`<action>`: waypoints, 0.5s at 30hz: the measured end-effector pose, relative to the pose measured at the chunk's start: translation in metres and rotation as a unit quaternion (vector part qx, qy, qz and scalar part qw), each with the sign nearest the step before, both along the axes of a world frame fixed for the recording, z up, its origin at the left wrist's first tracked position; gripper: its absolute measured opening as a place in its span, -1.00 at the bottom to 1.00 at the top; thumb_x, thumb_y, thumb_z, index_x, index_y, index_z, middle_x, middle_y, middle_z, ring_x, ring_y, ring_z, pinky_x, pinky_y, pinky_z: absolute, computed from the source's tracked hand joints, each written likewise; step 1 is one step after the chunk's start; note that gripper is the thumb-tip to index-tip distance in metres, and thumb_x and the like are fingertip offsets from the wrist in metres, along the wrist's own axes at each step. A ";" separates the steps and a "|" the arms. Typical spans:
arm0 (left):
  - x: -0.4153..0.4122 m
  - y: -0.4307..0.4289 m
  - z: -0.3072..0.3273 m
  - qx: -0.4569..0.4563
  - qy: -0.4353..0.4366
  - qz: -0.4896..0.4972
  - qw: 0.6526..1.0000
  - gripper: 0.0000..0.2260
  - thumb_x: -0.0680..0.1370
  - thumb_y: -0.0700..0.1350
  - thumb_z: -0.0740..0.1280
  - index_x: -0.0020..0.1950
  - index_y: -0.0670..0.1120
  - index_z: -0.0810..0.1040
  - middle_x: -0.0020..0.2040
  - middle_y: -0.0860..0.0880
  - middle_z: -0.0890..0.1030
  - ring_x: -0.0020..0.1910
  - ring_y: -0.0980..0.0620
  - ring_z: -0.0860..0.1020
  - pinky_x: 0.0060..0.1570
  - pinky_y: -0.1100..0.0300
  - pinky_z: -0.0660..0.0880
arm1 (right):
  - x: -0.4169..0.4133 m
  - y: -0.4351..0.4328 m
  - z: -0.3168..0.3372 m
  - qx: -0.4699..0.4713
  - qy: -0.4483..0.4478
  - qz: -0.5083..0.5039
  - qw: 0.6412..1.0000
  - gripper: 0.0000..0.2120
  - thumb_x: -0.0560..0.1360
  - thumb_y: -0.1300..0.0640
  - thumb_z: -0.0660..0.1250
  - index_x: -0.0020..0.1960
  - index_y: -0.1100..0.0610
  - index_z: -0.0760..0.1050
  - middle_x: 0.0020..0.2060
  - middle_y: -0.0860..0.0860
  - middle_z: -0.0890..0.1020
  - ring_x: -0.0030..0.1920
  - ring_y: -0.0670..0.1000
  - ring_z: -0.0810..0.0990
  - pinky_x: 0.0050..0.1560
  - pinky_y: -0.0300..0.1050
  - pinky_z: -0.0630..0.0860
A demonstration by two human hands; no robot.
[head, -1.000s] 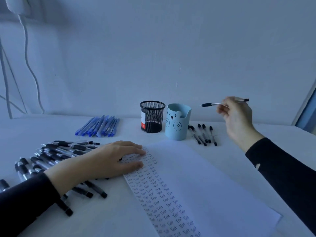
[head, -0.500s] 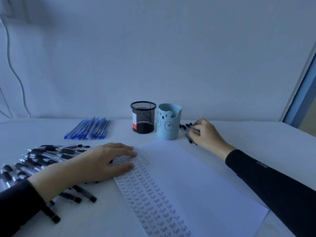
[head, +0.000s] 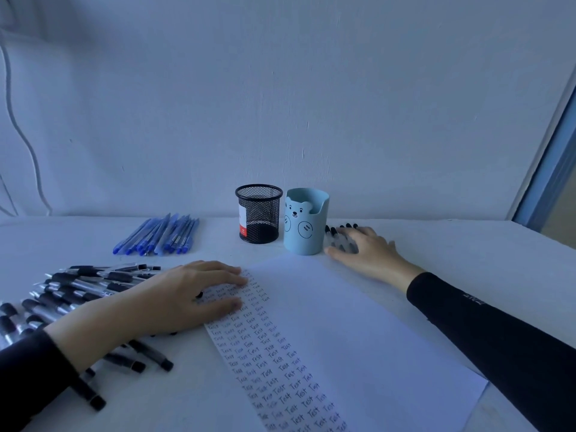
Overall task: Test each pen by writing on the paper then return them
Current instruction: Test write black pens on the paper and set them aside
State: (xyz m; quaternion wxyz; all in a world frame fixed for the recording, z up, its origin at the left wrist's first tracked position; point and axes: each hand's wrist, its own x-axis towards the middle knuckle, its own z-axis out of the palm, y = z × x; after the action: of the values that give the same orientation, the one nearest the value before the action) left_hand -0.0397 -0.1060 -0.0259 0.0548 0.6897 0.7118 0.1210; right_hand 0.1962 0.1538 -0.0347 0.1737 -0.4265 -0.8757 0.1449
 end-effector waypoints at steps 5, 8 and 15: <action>0.000 0.000 0.000 0.004 -0.002 -0.001 1.000 -0.42 0.37 0.54 0.01 0.33 0.41 0.36 0.37 0.43 0.30 0.34 0.43 0.27 0.37 0.30 0.27 | 0.005 0.005 0.001 -0.032 0.036 0.011 0.999 -0.45 0.48 -0.21 0.23 0.43 -0.07 0.34 0.41 0.00 0.35 0.40 0.13 0.31 0.41 0.07 0.28; 0.001 0.000 0.000 0.004 0.001 -0.002 1.000 -0.41 0.37 0.53 0.01 0.34 0.39 0.36 0.37 0.43 0.29 0.34 0.43 0.27 0.38 0.28 0.26 | 0.005 0.004 0.001 -0.043 0.049 0.008 0.998 -0.46 0.47 -0.19 0.23 0.40 -0.03 0.38 0.38 -0.01 0.36 0.39 0.07 0.32 0.34 0.00 0.36; -0.001 0.000 -0.001 0.012 0.005 -0.008 1.000 -0.44 0.40 0.52 0.03 0.34 0.41 0.36 0.37 0.43 0.29 0.33 0.45 0.27 0.38 0.31 0.26 | 0.003 0.005 0.003 -0.030 0.075 0.009 0.997 -0.50 0.53 -0.11 0.24 0.42 0.04 0.37 0.35 -0.02 0.37 0.27 0.02 0.41 -0.07 -0.17 0.52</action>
State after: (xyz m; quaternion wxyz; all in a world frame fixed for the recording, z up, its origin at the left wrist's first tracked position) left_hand -0.0407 -0.1060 -0.0271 0.0445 0.6968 0.7048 0.1255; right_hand 0.1991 0.1583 -0.0317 0.2246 -0.4115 -0.8593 0.2046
